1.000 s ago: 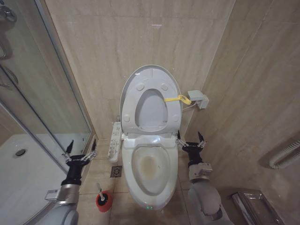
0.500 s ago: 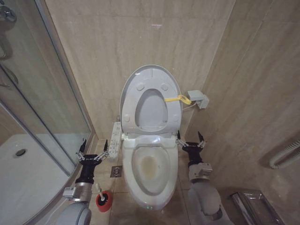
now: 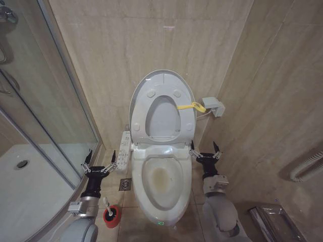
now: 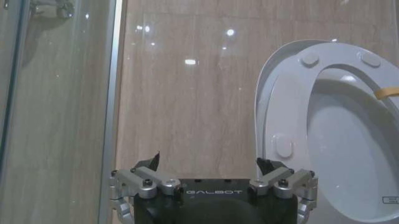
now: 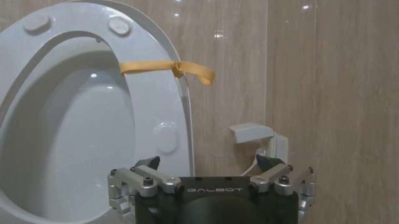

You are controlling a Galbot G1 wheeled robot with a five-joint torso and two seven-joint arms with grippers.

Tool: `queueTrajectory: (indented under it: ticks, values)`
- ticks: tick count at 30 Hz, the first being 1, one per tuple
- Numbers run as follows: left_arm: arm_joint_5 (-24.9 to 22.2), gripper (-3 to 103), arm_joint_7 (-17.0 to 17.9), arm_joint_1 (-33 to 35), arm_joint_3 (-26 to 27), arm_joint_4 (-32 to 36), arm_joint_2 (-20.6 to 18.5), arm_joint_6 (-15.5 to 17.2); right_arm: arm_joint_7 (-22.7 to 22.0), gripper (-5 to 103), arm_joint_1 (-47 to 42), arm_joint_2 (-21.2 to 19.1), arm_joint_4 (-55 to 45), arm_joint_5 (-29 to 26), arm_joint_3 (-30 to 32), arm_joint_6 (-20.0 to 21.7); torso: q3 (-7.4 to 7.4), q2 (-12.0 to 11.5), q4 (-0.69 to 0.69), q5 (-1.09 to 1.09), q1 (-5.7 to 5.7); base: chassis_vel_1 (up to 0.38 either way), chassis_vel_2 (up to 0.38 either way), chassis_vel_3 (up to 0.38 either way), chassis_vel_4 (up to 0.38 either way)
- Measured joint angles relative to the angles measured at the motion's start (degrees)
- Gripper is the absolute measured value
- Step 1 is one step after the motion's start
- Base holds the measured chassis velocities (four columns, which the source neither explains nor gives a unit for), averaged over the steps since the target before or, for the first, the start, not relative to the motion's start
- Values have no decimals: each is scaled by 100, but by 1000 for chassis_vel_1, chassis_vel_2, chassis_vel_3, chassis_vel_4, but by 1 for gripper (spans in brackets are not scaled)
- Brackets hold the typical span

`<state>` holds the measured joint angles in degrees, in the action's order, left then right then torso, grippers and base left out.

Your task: Open the toilet lid, clean the toilet bowl with a toilet brush, close the toilet lid, and flush.

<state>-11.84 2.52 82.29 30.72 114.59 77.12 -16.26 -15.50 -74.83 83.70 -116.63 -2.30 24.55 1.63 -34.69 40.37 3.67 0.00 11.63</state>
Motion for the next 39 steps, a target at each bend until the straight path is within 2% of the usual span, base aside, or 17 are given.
queueTrajectory:
  ticks: [35,39]
  values:
    - [-3,100,0,3,6,0,0,-11,0,100,0,0,0,0,0,0,0,0,0,-1,0,0,0,0,0]
    - [-3,100,0,4,7,0,-1,-11,58,100,-245,-50,-61,-141,196,-108,0,0,-4,1,0,0,0,0,0]
